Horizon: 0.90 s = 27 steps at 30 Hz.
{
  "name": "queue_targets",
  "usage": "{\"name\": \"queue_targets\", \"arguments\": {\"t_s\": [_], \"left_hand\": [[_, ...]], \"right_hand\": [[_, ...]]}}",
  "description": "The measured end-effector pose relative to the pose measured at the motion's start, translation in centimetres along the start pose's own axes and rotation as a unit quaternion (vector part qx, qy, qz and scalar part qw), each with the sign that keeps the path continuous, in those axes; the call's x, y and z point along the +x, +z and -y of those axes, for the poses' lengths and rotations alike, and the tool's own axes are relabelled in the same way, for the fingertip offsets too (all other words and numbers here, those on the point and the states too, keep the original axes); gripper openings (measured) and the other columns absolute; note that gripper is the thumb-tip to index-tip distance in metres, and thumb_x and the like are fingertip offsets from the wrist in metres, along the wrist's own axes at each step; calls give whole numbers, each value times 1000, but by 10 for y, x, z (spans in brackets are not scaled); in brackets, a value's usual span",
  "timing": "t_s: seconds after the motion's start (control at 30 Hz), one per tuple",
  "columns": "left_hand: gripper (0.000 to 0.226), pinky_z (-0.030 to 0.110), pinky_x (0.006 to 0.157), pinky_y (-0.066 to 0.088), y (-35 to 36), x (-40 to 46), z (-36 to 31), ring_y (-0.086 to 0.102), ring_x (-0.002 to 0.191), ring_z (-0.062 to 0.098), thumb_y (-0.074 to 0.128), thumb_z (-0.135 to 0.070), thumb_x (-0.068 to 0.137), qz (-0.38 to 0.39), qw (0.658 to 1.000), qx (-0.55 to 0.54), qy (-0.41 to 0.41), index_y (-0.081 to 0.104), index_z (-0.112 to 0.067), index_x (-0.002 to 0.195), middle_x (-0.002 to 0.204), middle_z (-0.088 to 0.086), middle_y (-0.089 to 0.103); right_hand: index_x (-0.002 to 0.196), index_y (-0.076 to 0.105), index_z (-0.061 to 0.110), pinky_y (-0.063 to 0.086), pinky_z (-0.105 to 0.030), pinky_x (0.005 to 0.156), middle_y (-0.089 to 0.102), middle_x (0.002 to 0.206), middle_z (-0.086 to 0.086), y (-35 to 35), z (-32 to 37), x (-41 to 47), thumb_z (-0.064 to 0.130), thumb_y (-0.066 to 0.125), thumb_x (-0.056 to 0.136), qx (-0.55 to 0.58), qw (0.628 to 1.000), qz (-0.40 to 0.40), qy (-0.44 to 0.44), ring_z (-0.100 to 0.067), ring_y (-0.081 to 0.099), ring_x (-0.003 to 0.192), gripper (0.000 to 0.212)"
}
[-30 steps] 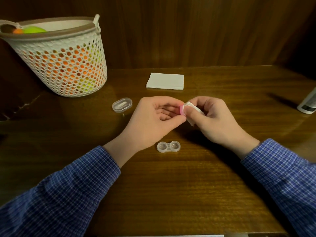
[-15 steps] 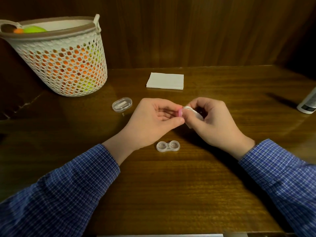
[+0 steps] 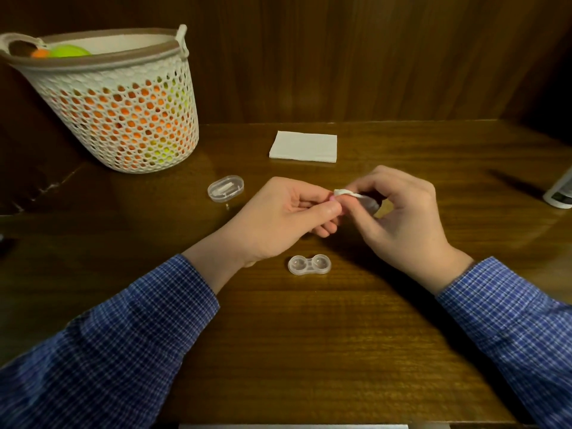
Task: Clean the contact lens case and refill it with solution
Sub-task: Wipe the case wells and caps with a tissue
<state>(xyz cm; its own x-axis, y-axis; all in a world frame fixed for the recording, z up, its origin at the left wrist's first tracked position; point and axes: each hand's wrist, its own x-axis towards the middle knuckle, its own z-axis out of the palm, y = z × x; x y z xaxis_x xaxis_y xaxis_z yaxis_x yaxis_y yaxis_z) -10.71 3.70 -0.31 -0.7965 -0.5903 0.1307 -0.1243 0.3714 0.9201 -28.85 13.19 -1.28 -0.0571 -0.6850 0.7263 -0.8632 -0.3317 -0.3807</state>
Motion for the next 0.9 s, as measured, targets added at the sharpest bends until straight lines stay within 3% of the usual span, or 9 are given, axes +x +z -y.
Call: {"name": "queue_targets", "arguments": {"t_s": [0.13, 0.33, 0.47, 0.57, 0.67, 0.9], "left_hand": [[22, 33, 86, 61, -1, -2, -3, 75, 95, 19, 56, -17, 105, 24, 1000, -7, -14, 76, -16, 114, 99, 4, 79], [26, 47, 93, 60, 3, -1, -4, 70, 94, 18, 47, -19, 109, 43, 999, 3, -32, 73, -16, 109, 99, 6, 73], [20, 28, 85, 61, 7, 0, -3, 72, 99, 10, 59, -20, 104, -8, 1000, 9, 11, 66, -20, 123, 105, -7, 74], [30, 25, 86, 59, 11, -1, 0, 71, 100, 10, 71, -11, 96, -62, 996, 16, 59, 64, -22, 122, 104, -9, 72], [26, 21, 84, 58, 13, -3, 0, 70, 97, 7, 71, -7, 95, -75, 994, 39, 72, 67, -24, 114, 101, -10, 72], [18, 27, 84, 62, 12, -3, 1, 72, 94, 10, 63, -14, 102, -49, 997, 65, 21, 67, -16, 119, 101, -3, 72]], "right_hand": [[99, 76, 8, 54, -21, 70, 71, 90, -3, -2, -1, 2, 18, 73, 92, 19, 999, 12, -27, -10, 64, 80, 13], [102, 73, 16, 51, -19, 72, 66, 92, 5, -5, -3, 9, 20, 65, 96, 30, 993, 109, -14, -6, 62, 85, 11], [93, 68, 24, 46, -14, 69, 64, 84, 15, 0, 1, 7, 25, 62, 98, 65, 991, 79, 87, -3, 61, 80, 8], [86, 69, 23, 45, -11, 61, 67, 70, 10, 3, 3, 5, 26, 63, 100, 115, 978, 87, 148, -3, 62, 67, 15], [82, 70, 22, 45, -10, 58, 69, 69, 5, 4, 4, 4, 28, 64, 100, 129, 974, 89, 164, -3, 62, 63, 20], [80, 68, 29, 46, -11, 62, 67, 69, 13, 3, 4, 1, 33, 68, 96, 68, 984, 78, 142, -3, 65, 70, 17]]}}
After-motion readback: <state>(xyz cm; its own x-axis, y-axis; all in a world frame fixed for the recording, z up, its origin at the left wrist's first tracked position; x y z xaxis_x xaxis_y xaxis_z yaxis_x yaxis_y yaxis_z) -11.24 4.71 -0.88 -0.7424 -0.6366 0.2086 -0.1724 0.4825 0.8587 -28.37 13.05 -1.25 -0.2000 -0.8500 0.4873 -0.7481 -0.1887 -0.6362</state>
